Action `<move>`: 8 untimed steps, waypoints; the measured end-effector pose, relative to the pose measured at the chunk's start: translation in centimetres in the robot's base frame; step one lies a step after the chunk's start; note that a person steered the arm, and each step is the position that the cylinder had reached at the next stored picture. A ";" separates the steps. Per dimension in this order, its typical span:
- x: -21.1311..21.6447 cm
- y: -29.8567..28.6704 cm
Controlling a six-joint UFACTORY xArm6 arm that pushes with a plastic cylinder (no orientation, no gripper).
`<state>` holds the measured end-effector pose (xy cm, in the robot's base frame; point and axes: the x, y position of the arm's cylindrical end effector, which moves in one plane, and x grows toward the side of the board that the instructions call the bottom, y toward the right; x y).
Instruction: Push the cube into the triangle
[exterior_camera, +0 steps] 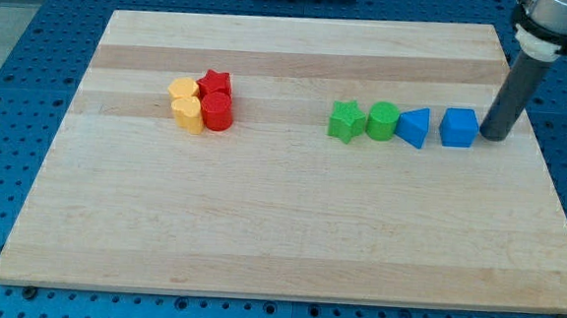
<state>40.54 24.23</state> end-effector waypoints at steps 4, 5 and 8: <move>0.9 0.0; 0.8 -0.6; 0.8 -2.1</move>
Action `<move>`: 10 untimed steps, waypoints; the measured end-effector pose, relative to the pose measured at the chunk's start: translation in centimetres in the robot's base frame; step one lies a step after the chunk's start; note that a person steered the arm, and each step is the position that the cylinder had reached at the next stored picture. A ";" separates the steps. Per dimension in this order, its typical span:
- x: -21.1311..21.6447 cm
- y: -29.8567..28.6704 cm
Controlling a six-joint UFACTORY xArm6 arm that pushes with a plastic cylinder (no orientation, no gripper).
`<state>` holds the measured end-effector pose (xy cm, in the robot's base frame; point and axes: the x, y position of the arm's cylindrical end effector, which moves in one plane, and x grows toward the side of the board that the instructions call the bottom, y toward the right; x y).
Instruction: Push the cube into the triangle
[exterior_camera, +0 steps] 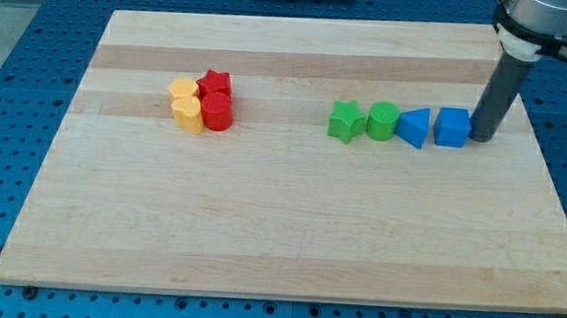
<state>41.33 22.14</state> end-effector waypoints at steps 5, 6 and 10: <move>0.0 -1.3; 0.0 -1.7; -7.8 -0.2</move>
